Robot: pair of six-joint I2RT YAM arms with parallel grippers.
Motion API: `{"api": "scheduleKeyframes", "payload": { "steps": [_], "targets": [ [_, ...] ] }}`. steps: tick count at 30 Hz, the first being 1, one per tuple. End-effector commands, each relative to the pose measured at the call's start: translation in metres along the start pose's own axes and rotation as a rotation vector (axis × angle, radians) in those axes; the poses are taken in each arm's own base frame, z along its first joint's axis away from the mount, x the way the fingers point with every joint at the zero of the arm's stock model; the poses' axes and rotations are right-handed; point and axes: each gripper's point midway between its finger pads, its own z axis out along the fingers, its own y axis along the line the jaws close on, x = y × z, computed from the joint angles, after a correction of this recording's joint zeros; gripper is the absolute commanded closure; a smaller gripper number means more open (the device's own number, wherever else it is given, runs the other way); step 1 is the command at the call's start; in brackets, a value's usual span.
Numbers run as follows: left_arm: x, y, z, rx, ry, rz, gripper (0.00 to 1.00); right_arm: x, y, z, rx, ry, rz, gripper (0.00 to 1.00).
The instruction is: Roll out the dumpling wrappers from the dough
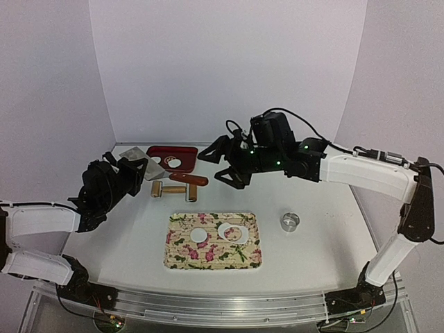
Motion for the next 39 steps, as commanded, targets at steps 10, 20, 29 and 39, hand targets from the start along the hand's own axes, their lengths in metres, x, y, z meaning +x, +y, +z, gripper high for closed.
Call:
{"api": "scheduleKeyframes", "payload": {
  "steps": [10, 20, 29, 39],
  "targets": [
    [-0.02, -0.032, -0.001, 0.155, -0.11, 0.006, 1.0, 0.019, 0.026, 0.03, -0.181, 0.185, 0.117, 0.41],
    [-0.018, -0.034, 0.006, 0.148, -0.117, 0.147, 1.0, 0.02, 0.032, 0.034, -0.239, 0.197, 0.144, 0.56],
    [-0.027, -0.027, 0.001, 0.094, -0.189, 0.174, 1.0, 0.023, 0.029, 0.039, -0.26, 0.215, 0.191, 0.54],
    [-0.017, -0.025, 0.004, 0.079, -0.192, 0.166, 1.0, 0.023, 0.027, 0.042, -0.268, 0.217, 0.216, 0.58]
  ]
}}
